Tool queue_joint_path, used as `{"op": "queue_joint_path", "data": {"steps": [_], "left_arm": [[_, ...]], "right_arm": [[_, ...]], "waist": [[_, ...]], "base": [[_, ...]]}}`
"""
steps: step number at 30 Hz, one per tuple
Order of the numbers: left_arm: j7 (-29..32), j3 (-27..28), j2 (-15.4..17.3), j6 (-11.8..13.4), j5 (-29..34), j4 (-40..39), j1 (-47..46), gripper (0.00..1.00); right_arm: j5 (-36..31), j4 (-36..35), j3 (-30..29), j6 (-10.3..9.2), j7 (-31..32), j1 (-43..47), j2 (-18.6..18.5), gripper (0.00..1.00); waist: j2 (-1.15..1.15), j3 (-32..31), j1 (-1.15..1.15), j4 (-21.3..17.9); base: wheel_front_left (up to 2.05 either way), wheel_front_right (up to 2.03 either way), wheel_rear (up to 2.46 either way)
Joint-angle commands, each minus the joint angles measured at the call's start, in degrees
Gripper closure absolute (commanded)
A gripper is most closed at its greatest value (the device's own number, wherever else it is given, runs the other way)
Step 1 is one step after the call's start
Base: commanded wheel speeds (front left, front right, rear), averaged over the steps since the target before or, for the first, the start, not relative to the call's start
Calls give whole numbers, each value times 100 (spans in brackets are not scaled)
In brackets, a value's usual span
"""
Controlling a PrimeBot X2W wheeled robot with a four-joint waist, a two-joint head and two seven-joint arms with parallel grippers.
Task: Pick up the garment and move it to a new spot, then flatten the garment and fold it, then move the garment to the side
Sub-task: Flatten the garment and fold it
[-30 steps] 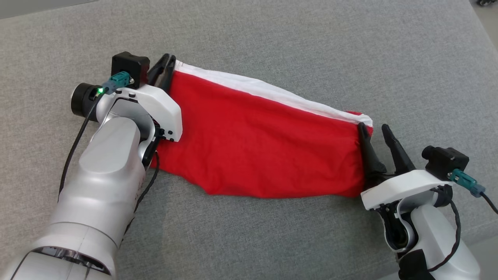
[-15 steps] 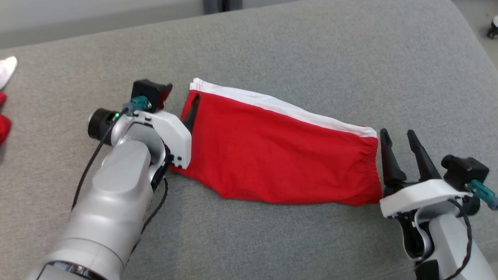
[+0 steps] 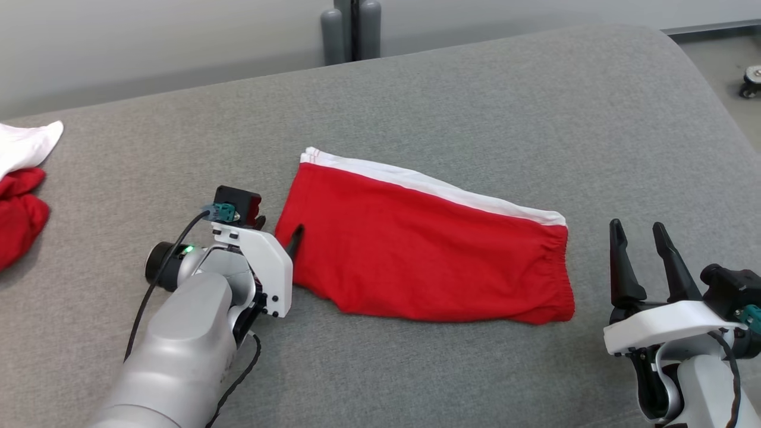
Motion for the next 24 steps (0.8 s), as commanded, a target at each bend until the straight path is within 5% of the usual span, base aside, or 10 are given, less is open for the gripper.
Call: {"op": "queue_joint_path", "data": {"steps": [1, 9, 10, 13, 14, 24], "left_arm": [[56, 25, 27, 29, -30, 51, 25, 0], [501, 69, 108, 233, -166, 318, 58, 0], [538, 66, 102, 202, -198, 325, 80, 6], [600, 35, 62, 123, -254, 303, 138, 70], [602, 11, 54, 107, -262, 289, 160, 100], [301, -86, 36, 26, -435, 25, 342, 100]], "right_arm": [[5, -40, -7, -1, -3, 33, -38, 0], [134, -106, 77, -1, -3, 85, -38, 0], [131, -111, 72, -1, -3, 90, -36, 0], [143, -108, 60, -1, -2, 92, -37, 0], [149, -103, 57, -1, -2, 95, -37, 0], [105, -64, -9, -1, -2, 218, -36, 0]], "waist": [[-1, 24, 0, -61], [-1, 125, 0, -286], [-1, 126, 0, -298], [-1, 112, 0, -315], [-1, 102, 0, -317], [-1, -194, 0, -137]], "base": [[0, 0, 0], [0, 0, 0], [0, 0, 0], [0, 0, 0], [0, 0, 0], [0, 0, 0]]}}
